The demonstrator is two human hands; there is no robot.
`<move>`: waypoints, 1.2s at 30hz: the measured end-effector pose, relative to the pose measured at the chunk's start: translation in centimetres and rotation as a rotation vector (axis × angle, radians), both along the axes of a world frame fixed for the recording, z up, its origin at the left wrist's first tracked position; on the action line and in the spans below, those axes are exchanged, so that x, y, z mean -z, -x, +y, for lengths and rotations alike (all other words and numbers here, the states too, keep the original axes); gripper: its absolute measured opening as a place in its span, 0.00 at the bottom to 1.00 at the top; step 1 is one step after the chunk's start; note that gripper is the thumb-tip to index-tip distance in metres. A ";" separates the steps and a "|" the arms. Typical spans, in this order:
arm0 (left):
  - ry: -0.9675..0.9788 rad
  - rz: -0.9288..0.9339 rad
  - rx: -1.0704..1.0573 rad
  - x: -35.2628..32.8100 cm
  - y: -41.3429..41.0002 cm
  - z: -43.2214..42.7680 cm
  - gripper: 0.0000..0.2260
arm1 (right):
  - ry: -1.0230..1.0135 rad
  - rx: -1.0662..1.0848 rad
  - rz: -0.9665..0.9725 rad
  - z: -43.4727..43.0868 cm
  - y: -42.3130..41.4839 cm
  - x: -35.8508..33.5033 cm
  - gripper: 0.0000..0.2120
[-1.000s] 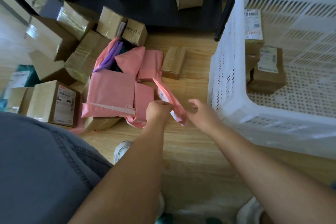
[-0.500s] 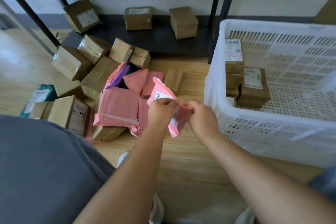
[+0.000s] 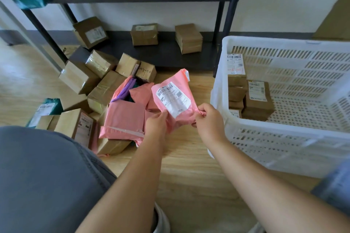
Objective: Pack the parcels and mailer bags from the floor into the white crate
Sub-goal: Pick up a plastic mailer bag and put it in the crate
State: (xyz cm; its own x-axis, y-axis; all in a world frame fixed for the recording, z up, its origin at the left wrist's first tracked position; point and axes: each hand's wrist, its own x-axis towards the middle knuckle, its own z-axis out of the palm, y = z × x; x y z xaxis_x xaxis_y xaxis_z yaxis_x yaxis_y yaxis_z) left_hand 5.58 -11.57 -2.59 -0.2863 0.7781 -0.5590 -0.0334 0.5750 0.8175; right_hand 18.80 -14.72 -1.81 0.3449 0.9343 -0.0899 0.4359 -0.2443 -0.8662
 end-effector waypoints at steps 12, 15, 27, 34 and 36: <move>-0.300 0.007 -0.065 -5.4 -1.2 1.6 0.05 | -0.024 -0.166 -0.098 0.7 -2.1 -7.9 0.11; -0.359 0.066 0.036 -7.4 -2.8 2.0 0.05 | -0.050 -0.157 -0.156 2.0 -4.8 -10.7 0.12; -0.453 0.425 0.468 -11.0 -14.6 4.9 0.09 | 0.172 -0.080 -0.080 4.5 -18.4 -13.8 0.08; -0.340 0.693 0.704 -8.8 -20.4 5.6 0.11 | 0.442 -0.063 -0.090 6.2 -23.2 -8.9 0.12; -0.316 0.757 0.781 -7.9 -21.2 5.5 0.11 | 0.530 -0.071 -0.013 6.1 -24.2 -7.2 0.15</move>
